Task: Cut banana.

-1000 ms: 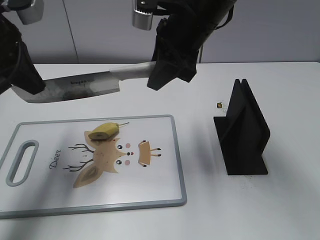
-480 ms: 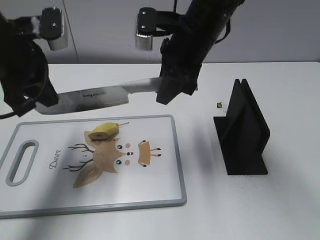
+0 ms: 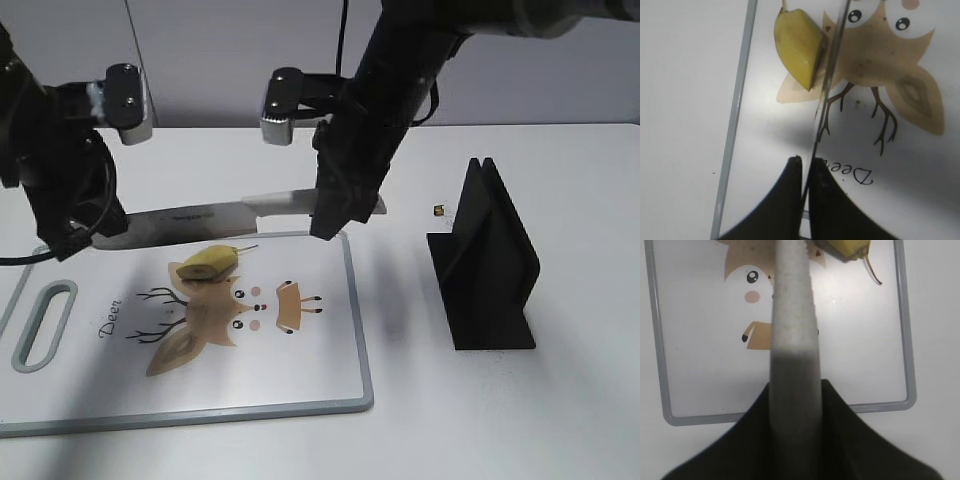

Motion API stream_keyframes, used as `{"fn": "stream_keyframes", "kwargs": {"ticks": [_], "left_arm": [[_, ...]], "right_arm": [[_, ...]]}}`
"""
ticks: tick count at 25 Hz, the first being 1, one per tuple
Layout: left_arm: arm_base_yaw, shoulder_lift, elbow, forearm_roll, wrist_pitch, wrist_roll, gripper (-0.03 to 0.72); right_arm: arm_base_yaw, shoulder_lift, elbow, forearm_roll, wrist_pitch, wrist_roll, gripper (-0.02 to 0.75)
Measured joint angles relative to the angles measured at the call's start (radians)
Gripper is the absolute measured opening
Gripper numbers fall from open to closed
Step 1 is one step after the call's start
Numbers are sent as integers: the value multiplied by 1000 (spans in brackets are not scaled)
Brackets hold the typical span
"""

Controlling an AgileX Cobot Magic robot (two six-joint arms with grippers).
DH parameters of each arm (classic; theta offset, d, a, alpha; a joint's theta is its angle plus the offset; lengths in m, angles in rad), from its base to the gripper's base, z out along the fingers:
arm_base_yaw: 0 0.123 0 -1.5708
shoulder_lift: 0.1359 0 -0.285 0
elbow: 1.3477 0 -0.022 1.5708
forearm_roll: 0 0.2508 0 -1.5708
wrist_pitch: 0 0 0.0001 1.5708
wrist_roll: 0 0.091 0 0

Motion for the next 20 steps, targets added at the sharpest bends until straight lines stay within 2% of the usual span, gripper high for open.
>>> {"fn": "stream_keyframes", "kwargs": {"ticks": [7, 20], "left_arm": [[-4, 25, 2, 7, -28, 12, -2], [-5, 76, 4, -13, -100, 30, -2]], "right_arm": [[0, 5, 76, -1, -74, 2, 172], [1, 9, 89, -36, -155, 4, 172]]}}
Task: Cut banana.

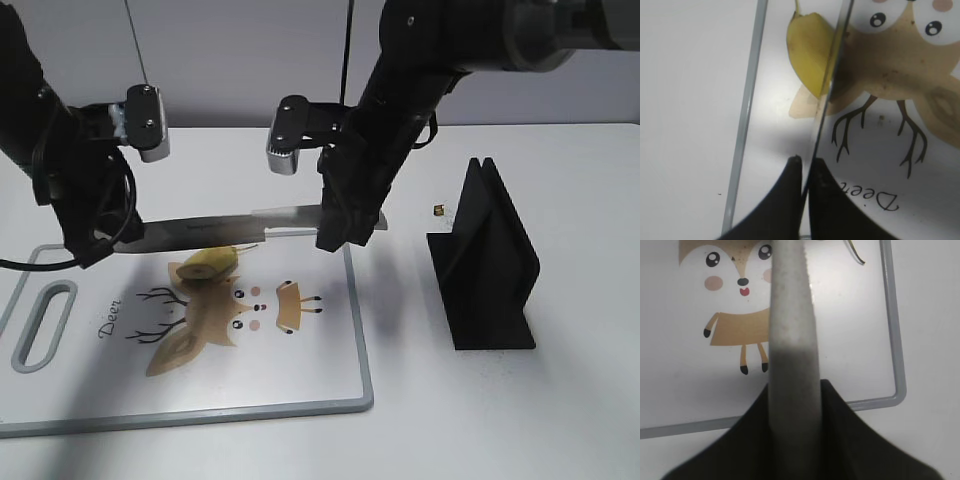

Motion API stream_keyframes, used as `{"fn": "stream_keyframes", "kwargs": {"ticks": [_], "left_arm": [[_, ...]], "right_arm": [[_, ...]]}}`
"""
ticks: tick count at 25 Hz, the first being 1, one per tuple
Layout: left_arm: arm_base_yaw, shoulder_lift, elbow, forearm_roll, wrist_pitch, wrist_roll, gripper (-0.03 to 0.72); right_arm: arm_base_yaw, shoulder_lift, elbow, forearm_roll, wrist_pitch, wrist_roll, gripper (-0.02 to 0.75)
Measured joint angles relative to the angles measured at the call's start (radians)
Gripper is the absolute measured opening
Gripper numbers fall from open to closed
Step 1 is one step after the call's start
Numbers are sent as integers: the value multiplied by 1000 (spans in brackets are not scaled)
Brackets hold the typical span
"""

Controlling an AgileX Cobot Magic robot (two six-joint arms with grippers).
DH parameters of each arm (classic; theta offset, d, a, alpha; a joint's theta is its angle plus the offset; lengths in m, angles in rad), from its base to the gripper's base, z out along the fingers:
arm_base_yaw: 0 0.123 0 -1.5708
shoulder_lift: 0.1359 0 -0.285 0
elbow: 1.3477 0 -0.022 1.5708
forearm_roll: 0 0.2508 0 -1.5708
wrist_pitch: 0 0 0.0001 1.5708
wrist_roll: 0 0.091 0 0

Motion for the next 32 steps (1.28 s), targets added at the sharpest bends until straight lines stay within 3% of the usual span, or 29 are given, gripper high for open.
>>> {"fn": "stream_keyframes", "kwargs": {"ticks": [32], "left_arm": [[1, 49, 0, -7, -34, 4, -2]], "right_arm": [[0, 51, 1, -12, -49, -3, 174]]}}
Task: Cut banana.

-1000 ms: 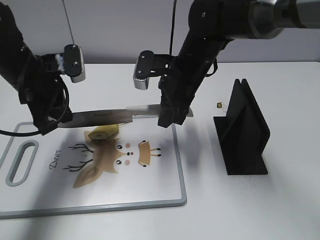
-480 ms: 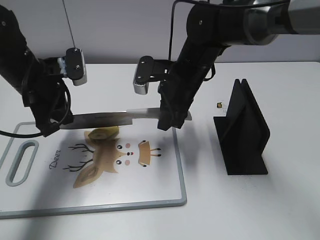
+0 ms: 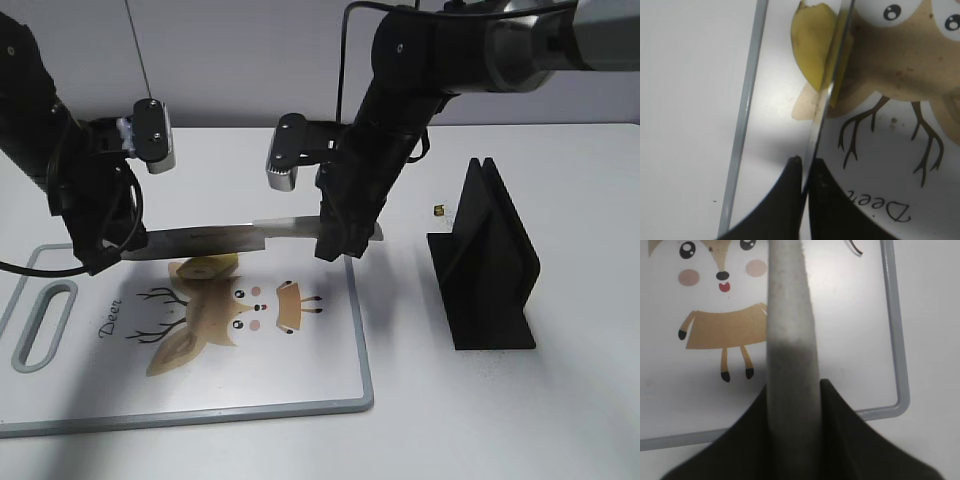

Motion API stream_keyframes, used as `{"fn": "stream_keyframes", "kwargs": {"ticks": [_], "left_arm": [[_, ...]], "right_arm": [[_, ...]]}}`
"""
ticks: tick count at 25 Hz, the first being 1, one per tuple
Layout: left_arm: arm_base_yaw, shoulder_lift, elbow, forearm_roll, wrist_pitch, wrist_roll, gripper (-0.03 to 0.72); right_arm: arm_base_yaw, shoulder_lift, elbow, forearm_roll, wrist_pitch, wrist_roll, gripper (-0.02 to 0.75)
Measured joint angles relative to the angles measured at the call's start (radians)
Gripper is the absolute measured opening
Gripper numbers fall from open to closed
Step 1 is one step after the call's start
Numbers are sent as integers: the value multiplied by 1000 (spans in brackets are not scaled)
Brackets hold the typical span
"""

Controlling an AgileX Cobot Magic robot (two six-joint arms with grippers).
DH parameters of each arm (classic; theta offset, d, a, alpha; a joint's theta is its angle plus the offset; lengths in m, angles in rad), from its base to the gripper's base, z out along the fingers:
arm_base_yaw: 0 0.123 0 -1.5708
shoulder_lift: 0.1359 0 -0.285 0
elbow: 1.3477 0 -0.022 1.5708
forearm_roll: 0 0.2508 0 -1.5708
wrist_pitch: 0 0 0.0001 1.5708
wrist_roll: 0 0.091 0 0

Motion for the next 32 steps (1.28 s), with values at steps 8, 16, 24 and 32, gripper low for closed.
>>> {"fn": "stream_keyframes", "kwargs": {"ticks": [8, 16, 24, 32], "left_arm": [[1, 20, -7, 0, 1, 2, -2], [3, 29, -15, -2, 3, 4, -2], [4, 97, -21, -18, -6, 8, 0], [5, 113, -33, -18, 10, 12, 1]], "right_arm": [[0, 19, 0, -6, -18, -2, 174], [0, 48, -6, -10, -22, -3, 176], [-1, 94, 0, -18, -58, -2, 179], [-1, 87, 31, -17, -84, -2, 179]]}}
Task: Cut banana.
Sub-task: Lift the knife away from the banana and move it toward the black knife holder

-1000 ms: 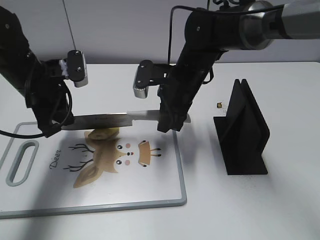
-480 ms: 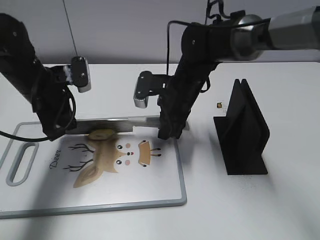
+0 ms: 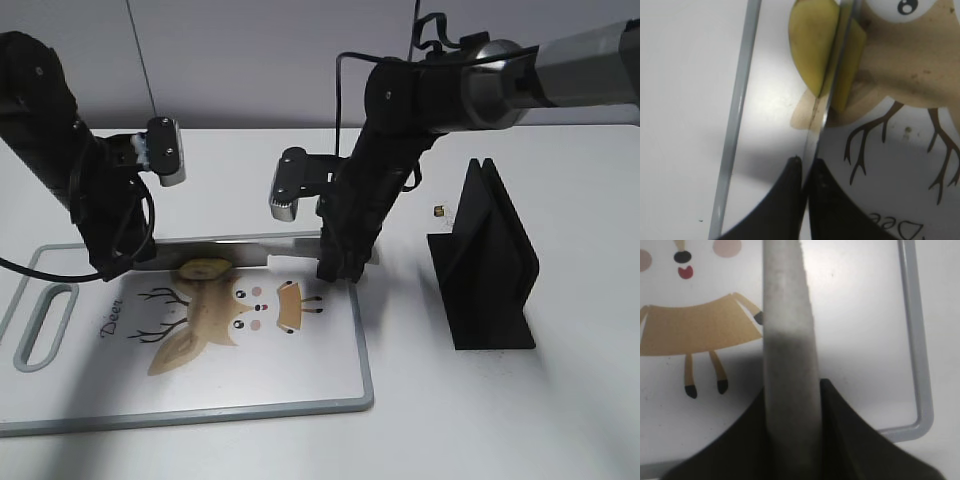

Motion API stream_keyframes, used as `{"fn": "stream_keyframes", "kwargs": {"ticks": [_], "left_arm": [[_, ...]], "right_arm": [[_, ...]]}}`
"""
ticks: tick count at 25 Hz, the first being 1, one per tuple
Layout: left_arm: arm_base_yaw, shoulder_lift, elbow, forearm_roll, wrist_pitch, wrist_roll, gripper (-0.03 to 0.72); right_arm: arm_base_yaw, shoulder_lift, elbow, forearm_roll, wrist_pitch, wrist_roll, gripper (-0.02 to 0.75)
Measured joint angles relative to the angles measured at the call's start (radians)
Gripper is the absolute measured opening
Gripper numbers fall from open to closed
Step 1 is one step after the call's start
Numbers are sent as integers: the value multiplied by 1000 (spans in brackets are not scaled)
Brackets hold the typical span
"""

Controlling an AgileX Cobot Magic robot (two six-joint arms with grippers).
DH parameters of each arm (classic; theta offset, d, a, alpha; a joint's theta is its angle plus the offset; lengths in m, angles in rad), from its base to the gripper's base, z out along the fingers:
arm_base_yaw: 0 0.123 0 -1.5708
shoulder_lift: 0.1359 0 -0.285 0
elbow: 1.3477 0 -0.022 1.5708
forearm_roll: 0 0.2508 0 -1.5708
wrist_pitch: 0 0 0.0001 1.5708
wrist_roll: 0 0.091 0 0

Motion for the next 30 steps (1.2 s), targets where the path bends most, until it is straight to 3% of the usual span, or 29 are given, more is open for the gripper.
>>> {"fn": "stream_keyframes", "kwargs": {"ticks": [21, 30], "left_arm": [[0, -28, 2, -6, 8, -4, 1], [-3, -174, 14, 1, 93, -23, -1]], "right_arm": [[1, -32, -8, -8, 0, 0, 181], [4, -156, 0, -11, 62, -5, 184]]}}
